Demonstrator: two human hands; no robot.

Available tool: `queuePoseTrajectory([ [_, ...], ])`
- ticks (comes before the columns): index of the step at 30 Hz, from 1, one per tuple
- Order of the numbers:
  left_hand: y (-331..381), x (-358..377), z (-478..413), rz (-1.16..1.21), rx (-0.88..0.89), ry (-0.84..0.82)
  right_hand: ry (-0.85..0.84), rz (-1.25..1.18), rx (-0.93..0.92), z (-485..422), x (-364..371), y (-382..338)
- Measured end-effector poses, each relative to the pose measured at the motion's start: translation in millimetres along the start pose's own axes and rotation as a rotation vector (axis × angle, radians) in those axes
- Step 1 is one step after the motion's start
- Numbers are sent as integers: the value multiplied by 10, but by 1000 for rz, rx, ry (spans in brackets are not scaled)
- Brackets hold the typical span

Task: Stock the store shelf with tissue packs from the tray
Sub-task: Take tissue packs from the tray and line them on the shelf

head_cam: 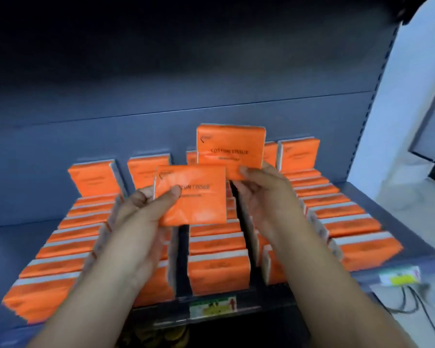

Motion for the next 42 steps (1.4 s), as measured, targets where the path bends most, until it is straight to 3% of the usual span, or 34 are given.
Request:
queuePoseTrajectory([
  [9, -356, 547, -534, -83, 48, -72, 288, 183, -35, -344, -1043, -401],
  [12, -580, 569, -656, -101, -17, -58, 361, 189, -44, -444, -1267, -515],
  [18, -891, 699, -885, -131, -115, -71, 513, 456, -35, -665, -1769, -717],
  [27, -1043, 922, -1021, -79, -153, -68, 554, 605, 21, -959, -2147, -874],
  [35, -1136, 895, -981, -134, -145, -71, 615, 989, 94, -998, -2313, -809],
  [39, -1130, 884, -932, -204, -118, -83, 690, 1204, 37, -973, -2211, -892],
  [42, -1115, 912, -883, -263, -98, -98, 649, 1274, -53, -996, -2059, -903],
])
Point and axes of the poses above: each hand's wrist, its own z-axis away from the middle knuckle, its own x-axis out of the palm, y = z × x, the point moved 9 cm from there along -z, towards the middle knuckle, and after that the axes turned 8 degrees about z, right-handed, at the moved point
